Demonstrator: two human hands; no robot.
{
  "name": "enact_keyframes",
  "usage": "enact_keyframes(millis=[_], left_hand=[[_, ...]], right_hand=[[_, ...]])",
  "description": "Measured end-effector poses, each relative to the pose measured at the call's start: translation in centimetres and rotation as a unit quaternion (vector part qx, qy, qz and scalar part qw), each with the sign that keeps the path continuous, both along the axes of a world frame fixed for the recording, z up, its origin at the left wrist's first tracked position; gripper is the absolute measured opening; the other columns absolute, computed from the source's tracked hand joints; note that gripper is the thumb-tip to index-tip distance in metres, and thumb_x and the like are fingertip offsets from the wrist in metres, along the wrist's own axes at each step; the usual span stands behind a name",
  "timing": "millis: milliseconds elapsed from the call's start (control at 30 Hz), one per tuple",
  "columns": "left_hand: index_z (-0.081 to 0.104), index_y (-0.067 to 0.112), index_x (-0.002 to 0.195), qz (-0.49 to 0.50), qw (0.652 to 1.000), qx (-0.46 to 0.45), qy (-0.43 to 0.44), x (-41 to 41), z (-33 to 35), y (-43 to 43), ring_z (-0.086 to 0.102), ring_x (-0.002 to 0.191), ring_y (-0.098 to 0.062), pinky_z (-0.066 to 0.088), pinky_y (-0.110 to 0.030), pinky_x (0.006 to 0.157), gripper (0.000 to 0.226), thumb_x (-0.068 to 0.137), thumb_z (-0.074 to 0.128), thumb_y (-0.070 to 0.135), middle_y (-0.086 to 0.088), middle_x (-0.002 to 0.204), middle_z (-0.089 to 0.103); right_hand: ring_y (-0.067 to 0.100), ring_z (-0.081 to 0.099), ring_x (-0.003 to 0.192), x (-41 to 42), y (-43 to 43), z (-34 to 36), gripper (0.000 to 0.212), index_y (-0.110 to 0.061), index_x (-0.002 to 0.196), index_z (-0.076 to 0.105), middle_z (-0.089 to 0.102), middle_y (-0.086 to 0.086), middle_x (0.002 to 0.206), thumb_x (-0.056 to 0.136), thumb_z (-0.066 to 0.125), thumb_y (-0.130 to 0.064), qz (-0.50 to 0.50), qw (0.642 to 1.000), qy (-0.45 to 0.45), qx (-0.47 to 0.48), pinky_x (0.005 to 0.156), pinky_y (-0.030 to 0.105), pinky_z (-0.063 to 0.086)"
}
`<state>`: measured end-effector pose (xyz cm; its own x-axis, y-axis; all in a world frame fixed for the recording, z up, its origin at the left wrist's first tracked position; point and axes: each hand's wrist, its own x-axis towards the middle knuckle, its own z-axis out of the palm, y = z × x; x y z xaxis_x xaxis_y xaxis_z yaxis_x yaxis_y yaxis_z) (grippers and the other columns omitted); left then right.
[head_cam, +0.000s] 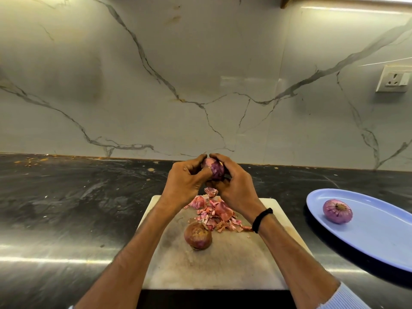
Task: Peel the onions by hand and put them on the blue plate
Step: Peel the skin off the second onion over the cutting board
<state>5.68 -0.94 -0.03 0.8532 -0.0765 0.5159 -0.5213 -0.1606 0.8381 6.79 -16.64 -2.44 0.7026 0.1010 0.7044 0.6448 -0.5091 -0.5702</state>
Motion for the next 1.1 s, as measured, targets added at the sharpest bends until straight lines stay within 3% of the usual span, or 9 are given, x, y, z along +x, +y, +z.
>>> enact_keyframes(millis=[167,333,500,633,767,900,1100], left_hand=[[0.060,0.012,0.136,0.040,0.994,0.088,-0.055,0.48,-0.36,0.10,0.067,0.097,0.000,0.056,-0.021,0.089,0.045,0.091,0.069,0.017,0.009,0.110,0.070],[0.057,0.011,0.138,0.034,0.992,0.099,-0.063,0.50,-0.39,0.10,0.066,0.107,-0.009,0.055,-0.029,0.096,0.047,0.093,0.068,0.018,0.002,0.119,0.069],[0.061,0.013,0.134,0.042,0.994,0.068,-0.068,0.56,-0.42,0.31,0.070,0.102,-0.011,0.057,-0.027,0.092,0.038,0.096,0.063,0.010,-0.001,0.116,0.072],[0.063,0.019,0.129,0.023,0.998,0.036,-0.048,0.30,-0.29,0.21,0.070,0.103,-0.013,0.058,-0.036,0.092,0.038,0.091,0.069,0.020,0.012,0.102,0.071],[0.060,0.026,0.128,0.008,0.999,0.016,-0.035,0.06,-0.14,0.00,0.067,0.096,0.007,0.056,-0.025,0.090,0.043,0.088,0.072,0.017,0.024,0.097,0.068],[0.057,0.028,0.122,0.001,0.999,-0.010,-0.032,-0.09,-0.01,-0.13,0.065,0.083,0.013,0.054,-0.013,0.076,0.039,0.093,0.064,0.003,0.026,0.090,0.067],[0.063,0.035,0.116,-0.009,0.999,-0.006,-0.035,-0.27,0.12,-0.03,0.067,0.092,0.010,0.056,-0.020,0.086,0.035,0.087,0.072,0.017,0.032,0.086,0.069]], right_hand=[[0.015,0.060,0.117,0.10,0.01,-0.08,0.064,-0.015,0.137,0.055,0.062,0.002,0.130,0.079,0.084,-0.017,-0.002,1.000,-0.003,-0.002,0.098,0.033,0.054],[0.015,0.060,0.115,0.03,0.00,0.03,0.067,-0.019,0.136,0.054,0.061,0.000,0.130,0.077,0.086,-0.017,-0.006,1.000,-0.005,-0.004,0.096,0.030,0.054],[0.016,0.059,0.114,-0.19,-0.14,0.27,0.066,-0.019,0.136,0.055,0.056,-0.008,0.128,0.077,0.085,-0.012,-0.011,1.000,-0.012,-0.004,0.096,0.029,0.055],[0.015,0.060,0.112,-0.48,-0.03,0.40,0.073,-0.024,0.143,0.050,0.056,-0.007,0.129,0.079,0.082,-0.008,-0.018,1.000,-0.019,-0.010,0.096,0.029,0.055],[0.012,0.059,0.113,-0.51,0.00,0.58,0.090,-0.028,0.150,0.035,0.050,-0.007,0.129,0.077,0.085,-0.010,0.005,1.000,0.027,0.015,0.095,0.019,0.052],[0.015,0.056,0.119,-0.54,0.15,0.83,0.081,-0.019,0.142,0.045,0.054,-0.001,0.133,0.074,0.088,-0.024,0.003,0.997,0.063,0.048,0.099,0.027,0.053],[0.010,0.057,0.114,-0.77,0.20,0.92,0.076,-0.017,0.138,0.051,0.057,-0.004,0.128,0.072,0.090,-0.016,0.004,0.998,0.034,0.045,0.094,0.018,0.052]])
